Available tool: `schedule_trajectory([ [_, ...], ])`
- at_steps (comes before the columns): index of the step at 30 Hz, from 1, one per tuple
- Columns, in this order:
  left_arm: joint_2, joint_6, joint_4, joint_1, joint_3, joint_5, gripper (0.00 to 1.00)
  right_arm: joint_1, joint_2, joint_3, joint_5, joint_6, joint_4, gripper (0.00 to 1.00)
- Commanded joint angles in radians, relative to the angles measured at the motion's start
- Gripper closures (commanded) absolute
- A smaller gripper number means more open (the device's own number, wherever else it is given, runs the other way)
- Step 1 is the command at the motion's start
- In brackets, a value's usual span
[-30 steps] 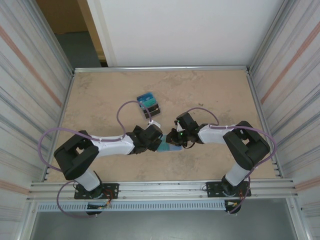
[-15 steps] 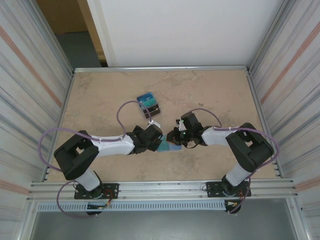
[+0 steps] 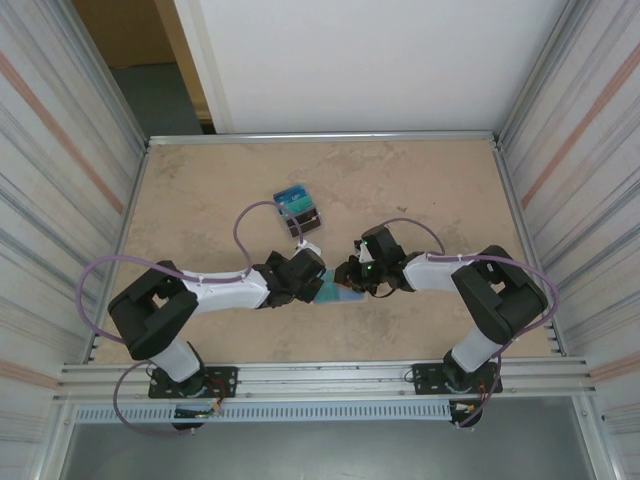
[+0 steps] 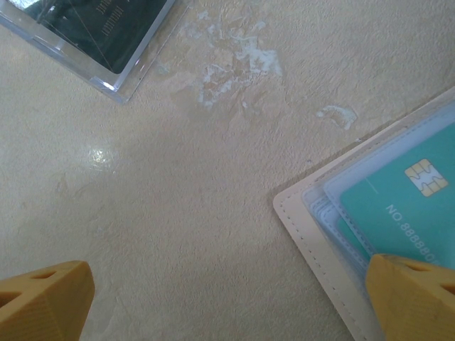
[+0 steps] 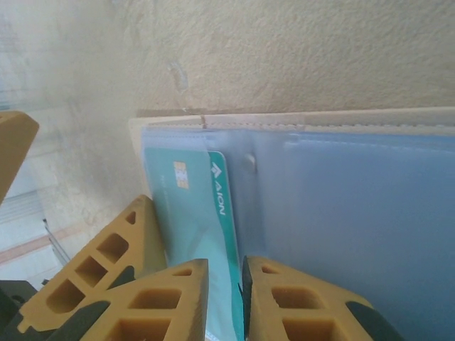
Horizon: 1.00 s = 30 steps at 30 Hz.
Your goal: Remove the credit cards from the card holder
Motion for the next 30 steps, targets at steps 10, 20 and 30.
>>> schedule_trajectory([
  [10, 0.031, -0.009, -0.057, -0.010, 0.009, 0.002, 0.01, 0.020, 0.041, 0.028, -0.001, -0.010, 0.011, 0.83],
  [20, 0.035, -0.008, -0.057, -0.010, 0.013, 0.006, 0.01, 0.001, 0.019, -0.002, -0.080, 0.025, 0.122, 0.84],
  [30, 0.035, -0.009, -0.056, -0.010, 0.012, 0.008, 0.01, -0.012, 0.024, -0.025, -0.089, 0.041, 0.156, 0.90],
])
